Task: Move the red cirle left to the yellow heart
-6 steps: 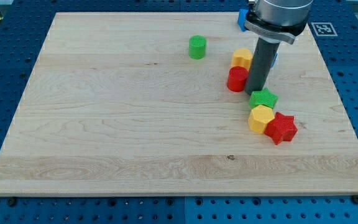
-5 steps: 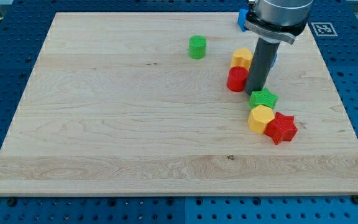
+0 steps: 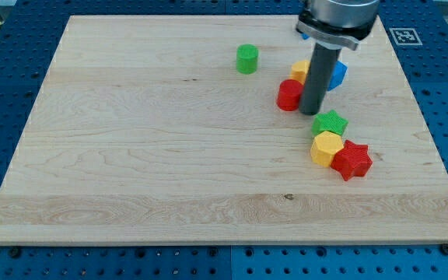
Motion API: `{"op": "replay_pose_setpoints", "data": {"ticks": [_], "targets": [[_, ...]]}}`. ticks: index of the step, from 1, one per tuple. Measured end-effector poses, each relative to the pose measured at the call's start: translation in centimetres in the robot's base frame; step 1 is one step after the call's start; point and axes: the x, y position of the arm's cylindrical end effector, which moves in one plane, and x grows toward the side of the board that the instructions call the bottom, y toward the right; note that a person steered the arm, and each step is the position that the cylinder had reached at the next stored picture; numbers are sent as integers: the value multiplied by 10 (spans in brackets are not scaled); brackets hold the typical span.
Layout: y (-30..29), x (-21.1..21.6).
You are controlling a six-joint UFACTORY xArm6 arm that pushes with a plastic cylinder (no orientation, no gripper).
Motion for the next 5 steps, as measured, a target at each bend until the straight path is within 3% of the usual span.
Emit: {"op": "replay_pose_setpoints", "data": {"ticks": [3, 5], "targets": [[-46, -36], [-46, -27]]}}
